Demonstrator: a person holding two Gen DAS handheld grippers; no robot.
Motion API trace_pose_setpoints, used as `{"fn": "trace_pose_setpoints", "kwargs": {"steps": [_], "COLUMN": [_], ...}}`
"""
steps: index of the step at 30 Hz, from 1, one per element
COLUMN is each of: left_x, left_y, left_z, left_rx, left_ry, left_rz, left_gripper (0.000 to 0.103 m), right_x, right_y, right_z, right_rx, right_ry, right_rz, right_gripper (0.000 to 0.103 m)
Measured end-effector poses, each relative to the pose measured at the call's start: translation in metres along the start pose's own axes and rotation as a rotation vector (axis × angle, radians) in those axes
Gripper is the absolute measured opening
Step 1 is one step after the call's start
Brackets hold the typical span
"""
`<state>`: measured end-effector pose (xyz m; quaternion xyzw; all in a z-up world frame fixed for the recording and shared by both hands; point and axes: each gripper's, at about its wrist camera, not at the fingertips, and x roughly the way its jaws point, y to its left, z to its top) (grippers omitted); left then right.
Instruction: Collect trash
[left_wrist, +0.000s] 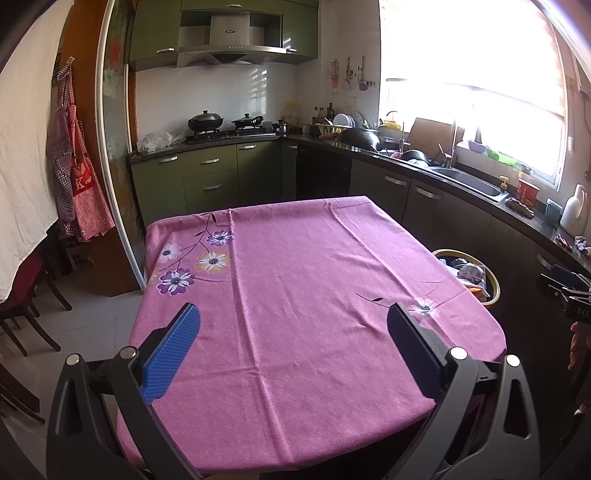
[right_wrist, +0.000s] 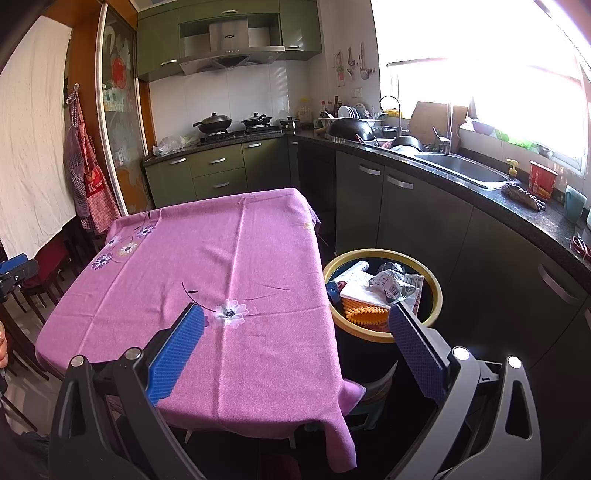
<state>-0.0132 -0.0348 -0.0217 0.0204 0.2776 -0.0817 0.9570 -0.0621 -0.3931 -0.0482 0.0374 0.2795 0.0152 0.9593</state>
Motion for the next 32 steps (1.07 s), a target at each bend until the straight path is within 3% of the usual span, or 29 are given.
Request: {"fn": "trace_pose_setpoints", "kwargs": {"steps": [14, 21, 24, 32], "left_x": [0.008, 0.005, 0.004, 0.020], "left_y": [-0.003, 0.000, -0.002, 0.008], "left_z": [-0.001, 0.000, 0.001, 0.005], "left_rx": [-0.012, -0.002, 0.022, -0.030], "left_ry": [0.015, -0.032, -0.050, 0.019], "left_rz": [-0.019, 0.001, 0.051, 0.022], "left_gripper": [0.097, 0.097, 0.097, 0.097], "right_x": [0.003, 0.004, 0.006, 0.011], "right_y": [0.001, 0.000, 0.000, 0.001], "right_z": [-0.003, -0.004, -0.005, -0.004], "right_rx": [0.001, 0.005, 0.006, 0.003], "right_ry": [0.006, 0.005, 0.008, 0.015], "right_rz": [0.001, 0.001, 0.000, 0.005], "right_gripper": [0.098, 0.098, 0.098, 0.098]}}
